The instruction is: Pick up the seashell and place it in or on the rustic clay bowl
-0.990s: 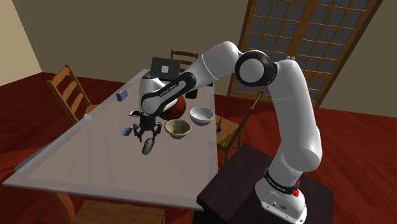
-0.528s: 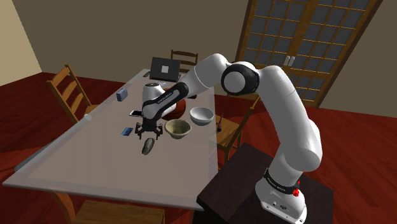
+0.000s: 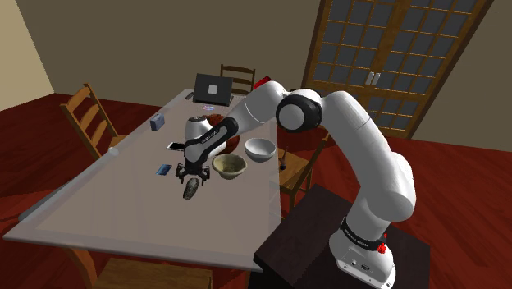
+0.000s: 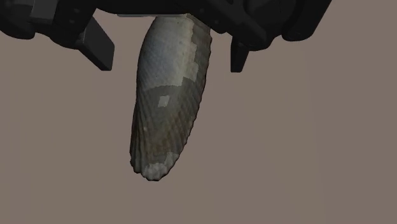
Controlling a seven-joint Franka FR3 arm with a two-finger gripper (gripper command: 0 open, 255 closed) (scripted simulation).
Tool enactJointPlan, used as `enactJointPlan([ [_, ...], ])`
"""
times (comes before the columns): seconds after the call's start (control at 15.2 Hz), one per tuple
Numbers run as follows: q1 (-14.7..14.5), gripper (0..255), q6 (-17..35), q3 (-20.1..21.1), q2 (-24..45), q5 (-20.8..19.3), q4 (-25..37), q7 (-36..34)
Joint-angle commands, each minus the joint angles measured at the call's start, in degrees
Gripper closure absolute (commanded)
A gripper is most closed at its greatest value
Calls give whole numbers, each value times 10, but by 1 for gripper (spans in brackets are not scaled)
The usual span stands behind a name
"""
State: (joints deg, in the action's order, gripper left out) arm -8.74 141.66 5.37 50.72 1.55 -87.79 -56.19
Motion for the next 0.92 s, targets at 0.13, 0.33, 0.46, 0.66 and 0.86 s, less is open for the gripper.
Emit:
enactJointPlan([
  [0.13,-1,0,7,-1,19,-1,12,0],
  [0.33,-1,0,7,-1,19,-1,12,0],
  [0.46,-1,0,7,-1,19,-1,12,0],
  [0.66,-1,255,7,-1,19,-1,12,0],
  [0.86,-1,255,7,-1,19,-1,12,0],
])
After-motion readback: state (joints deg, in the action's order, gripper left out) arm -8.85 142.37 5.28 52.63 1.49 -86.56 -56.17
